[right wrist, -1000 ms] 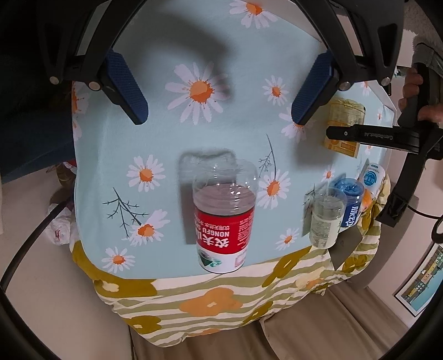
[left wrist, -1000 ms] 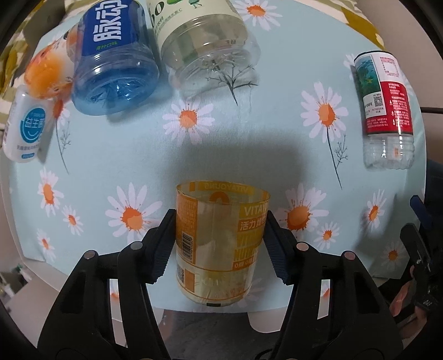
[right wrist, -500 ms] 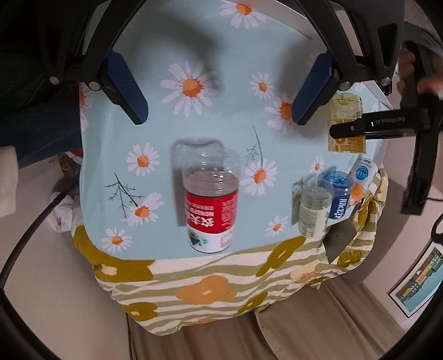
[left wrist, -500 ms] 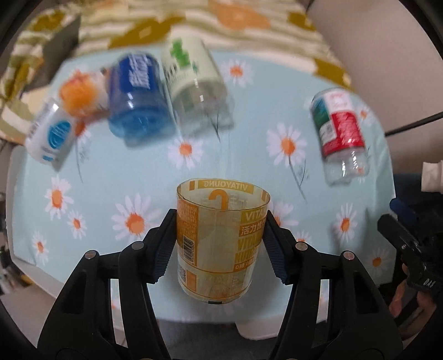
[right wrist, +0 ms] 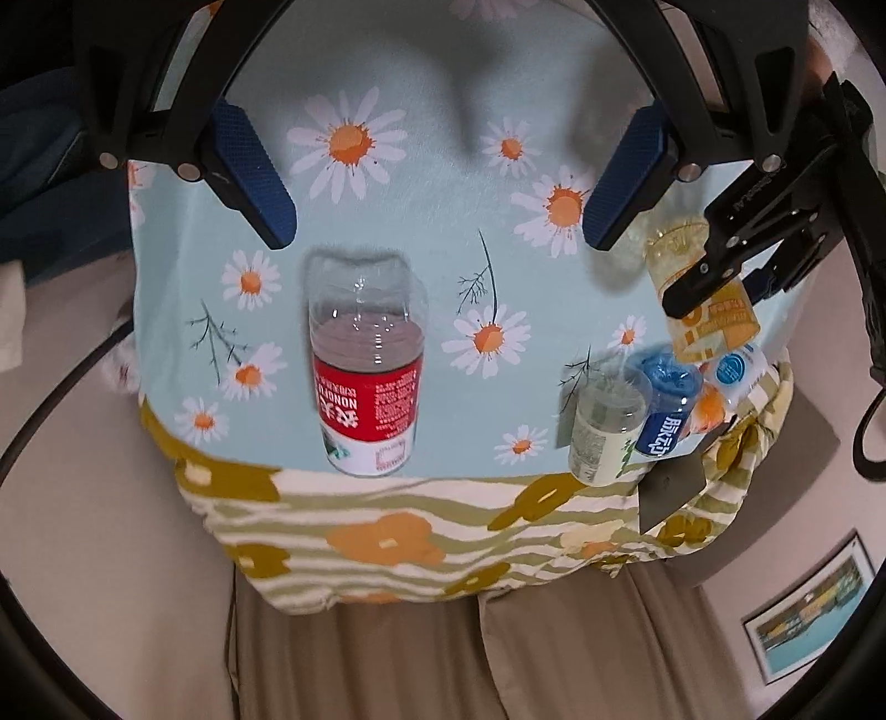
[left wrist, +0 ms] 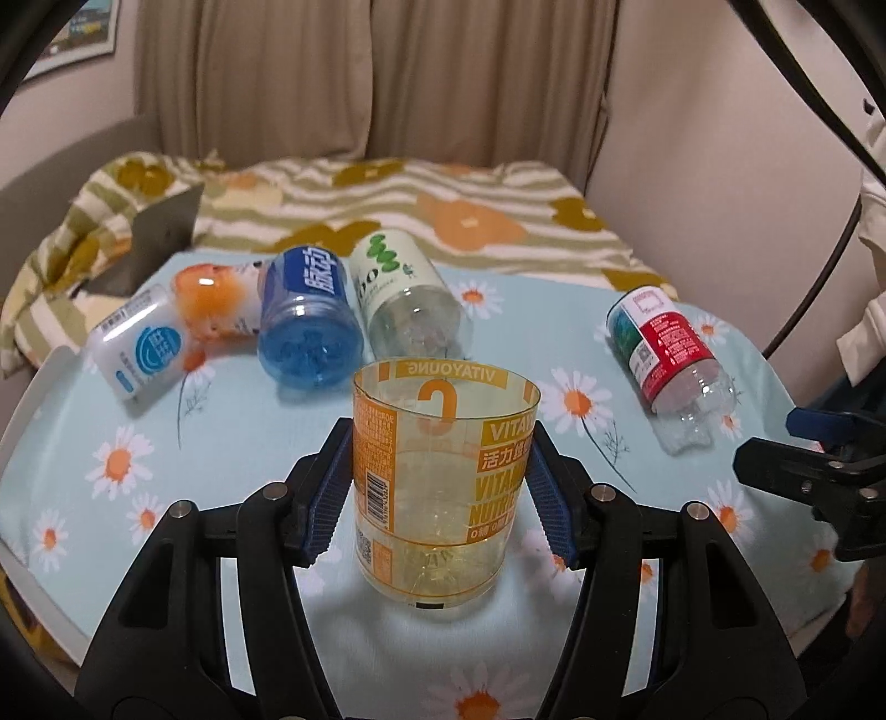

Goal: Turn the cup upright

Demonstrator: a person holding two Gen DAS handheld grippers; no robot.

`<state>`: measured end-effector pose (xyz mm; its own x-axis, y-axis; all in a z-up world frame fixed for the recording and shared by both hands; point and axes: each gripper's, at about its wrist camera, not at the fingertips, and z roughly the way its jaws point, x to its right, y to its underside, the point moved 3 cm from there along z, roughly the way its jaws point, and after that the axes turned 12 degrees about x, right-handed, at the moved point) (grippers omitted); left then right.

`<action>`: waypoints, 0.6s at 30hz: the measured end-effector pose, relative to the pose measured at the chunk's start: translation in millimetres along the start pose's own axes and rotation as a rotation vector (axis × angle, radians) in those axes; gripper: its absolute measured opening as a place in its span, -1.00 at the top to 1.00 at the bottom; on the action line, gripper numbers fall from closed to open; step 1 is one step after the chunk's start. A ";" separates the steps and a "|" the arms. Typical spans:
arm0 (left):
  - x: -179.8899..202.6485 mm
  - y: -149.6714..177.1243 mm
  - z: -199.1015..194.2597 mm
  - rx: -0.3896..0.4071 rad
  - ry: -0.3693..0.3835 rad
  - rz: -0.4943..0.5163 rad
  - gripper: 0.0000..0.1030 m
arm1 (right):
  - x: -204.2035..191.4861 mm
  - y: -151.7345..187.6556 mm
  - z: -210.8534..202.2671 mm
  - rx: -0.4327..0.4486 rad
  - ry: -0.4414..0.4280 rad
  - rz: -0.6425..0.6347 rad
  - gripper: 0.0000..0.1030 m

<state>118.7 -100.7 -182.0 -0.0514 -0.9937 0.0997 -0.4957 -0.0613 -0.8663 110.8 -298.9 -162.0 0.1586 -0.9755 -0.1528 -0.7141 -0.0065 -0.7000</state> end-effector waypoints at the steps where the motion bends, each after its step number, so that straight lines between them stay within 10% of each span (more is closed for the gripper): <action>1: -0.2 2.3 1.6 0.011 -0.004 0.003 -0.25 | -0.6 1.2 -0.9 0.007 0.002 -0.002 -1.00; 18: -2.6 25.8 -8.8 -0.077 0.006 0.020 -0.26 | -17.5 10.8 -15.6 0.061 0.008 -0.010 -1.00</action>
<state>98.4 -98.9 -200.2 -0.0673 -0.9940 0.0857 -0.5596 -0.0335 -0.8281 89.6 -285.3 -156.0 0.1600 -0.9771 -0.1400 -0.6692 -0.0031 -0.7430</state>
